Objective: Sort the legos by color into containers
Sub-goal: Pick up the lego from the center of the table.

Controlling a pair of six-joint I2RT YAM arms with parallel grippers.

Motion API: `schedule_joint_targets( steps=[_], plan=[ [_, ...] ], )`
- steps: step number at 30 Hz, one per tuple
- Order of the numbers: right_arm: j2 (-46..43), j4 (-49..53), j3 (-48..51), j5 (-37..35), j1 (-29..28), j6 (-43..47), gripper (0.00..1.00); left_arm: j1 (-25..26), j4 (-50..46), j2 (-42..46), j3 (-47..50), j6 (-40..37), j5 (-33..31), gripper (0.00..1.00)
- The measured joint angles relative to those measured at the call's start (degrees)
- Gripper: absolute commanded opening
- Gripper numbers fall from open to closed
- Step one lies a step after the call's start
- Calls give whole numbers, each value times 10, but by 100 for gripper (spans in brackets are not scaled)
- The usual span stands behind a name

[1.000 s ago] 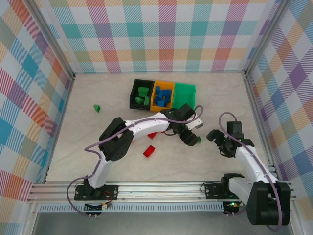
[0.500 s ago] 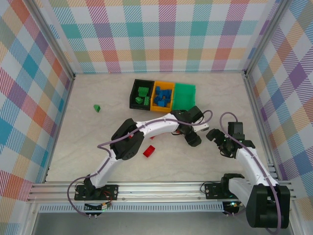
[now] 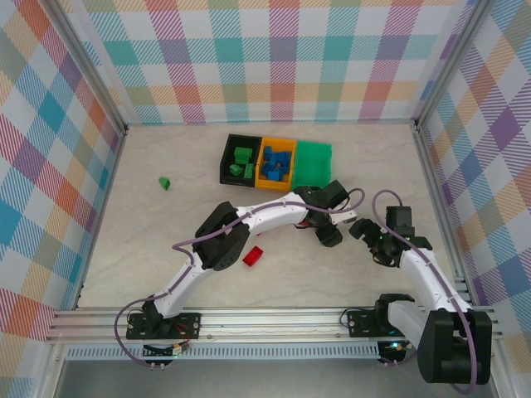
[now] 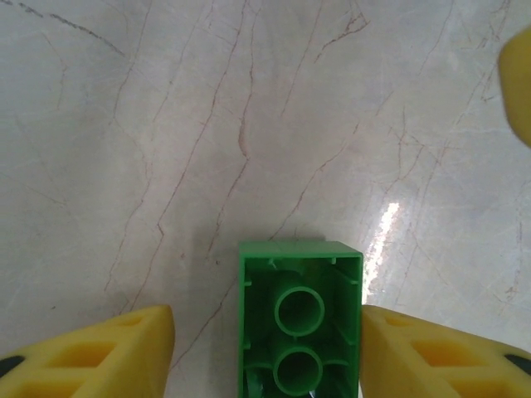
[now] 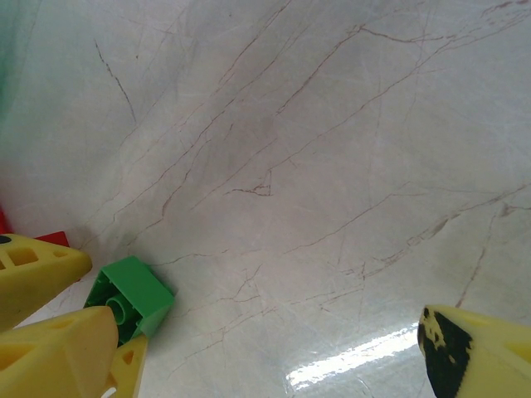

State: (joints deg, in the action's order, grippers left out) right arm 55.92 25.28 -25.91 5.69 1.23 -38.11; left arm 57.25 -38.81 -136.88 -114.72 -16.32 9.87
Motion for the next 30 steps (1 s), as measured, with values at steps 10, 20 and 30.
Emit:
schedule_joint_targets(
  steps=[10,20,30],
  plan=[
    [-3,0,0,0,0,0,94,0,43,14,47,7,-7,40],
    [-8,0,0,0,0,0,94,1,50,89,153,54,-12,38],
    [-9,0,0,1,0,4,94,-13,127,259,293,135,-13,37]
  ],
)
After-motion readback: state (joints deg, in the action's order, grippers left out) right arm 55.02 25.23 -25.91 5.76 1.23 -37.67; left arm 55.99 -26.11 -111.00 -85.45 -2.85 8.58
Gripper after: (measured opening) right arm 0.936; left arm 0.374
